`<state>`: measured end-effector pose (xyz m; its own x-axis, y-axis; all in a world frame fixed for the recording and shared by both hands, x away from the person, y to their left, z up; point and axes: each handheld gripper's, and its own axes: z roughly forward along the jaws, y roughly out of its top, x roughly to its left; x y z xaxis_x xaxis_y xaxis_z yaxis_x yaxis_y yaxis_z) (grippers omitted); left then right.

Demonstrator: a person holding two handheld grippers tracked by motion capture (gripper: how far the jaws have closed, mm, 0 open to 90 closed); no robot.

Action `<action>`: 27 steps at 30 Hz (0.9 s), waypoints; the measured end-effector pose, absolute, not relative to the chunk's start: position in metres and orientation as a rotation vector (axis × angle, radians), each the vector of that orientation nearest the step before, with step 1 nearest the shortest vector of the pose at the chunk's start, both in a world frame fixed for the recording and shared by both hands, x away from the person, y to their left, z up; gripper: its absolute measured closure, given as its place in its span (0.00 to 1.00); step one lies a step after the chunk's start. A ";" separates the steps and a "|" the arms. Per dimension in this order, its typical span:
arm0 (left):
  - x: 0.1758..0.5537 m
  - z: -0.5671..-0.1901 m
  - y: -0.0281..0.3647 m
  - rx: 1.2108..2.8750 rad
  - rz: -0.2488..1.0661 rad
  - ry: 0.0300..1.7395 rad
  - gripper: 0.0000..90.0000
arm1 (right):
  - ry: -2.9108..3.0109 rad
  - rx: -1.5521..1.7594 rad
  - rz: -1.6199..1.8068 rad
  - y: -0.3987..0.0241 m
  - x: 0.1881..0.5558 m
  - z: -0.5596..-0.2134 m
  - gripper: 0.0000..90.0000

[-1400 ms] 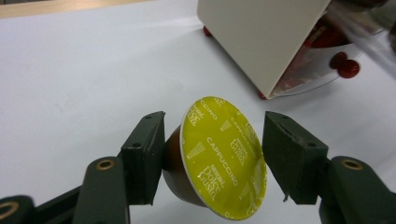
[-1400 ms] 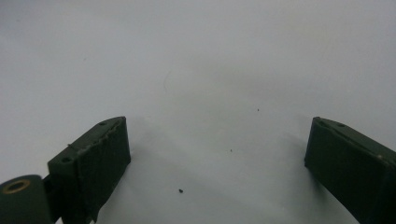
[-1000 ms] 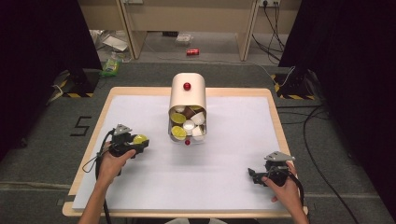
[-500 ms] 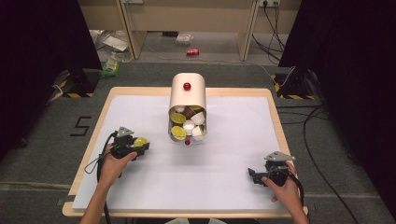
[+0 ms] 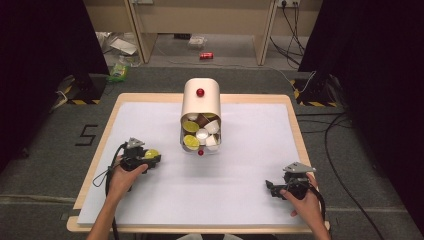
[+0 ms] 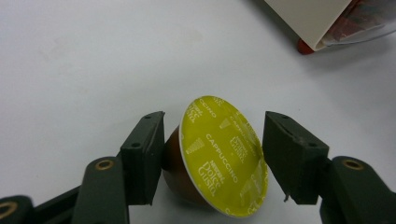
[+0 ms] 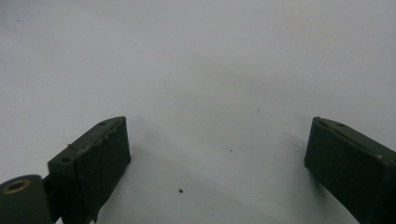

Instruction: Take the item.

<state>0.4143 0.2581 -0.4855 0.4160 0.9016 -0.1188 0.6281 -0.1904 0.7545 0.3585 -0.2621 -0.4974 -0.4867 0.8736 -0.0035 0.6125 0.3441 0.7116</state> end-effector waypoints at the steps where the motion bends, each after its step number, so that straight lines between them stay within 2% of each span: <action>1: 0.414 -0.485 0.258 1.913 0.461 1.303 0.44 | 2.229 1.307 0.929 -0.262 0.358 -0.497 0.08; 5: 0.413 -0.484 0.257 1.909 0.468 1.303 0.38 | 2.229 1.307 0.929 -0.262 0.358 -0.497 0.08; 9: 0.411 -0.482 0.257 1.880 0.451 1.335 0.25 | 2.229 1.308 0.929 -0.262 0.359 -0.497 0.08; 13: 0.407 -0.478 0.258 1.871 0.471 1.357 0.17 | 2.229 1.308 0.929 -0.262 0.359 -0.497 0.08; 27: 0.381 -0.471 0.261 1.877 0.511 1.342 0.17 | 2.229 1.308 0.929 -0.262 0.359 -0.497 0.08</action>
<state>0.3807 0.2615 -0.4710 0.3679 0.9239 -0.1051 0.6203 -0.1596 0.7679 0.3585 -0.2621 -0.4974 -0.4866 0.8736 -0.0027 0.6131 0.3437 0.7113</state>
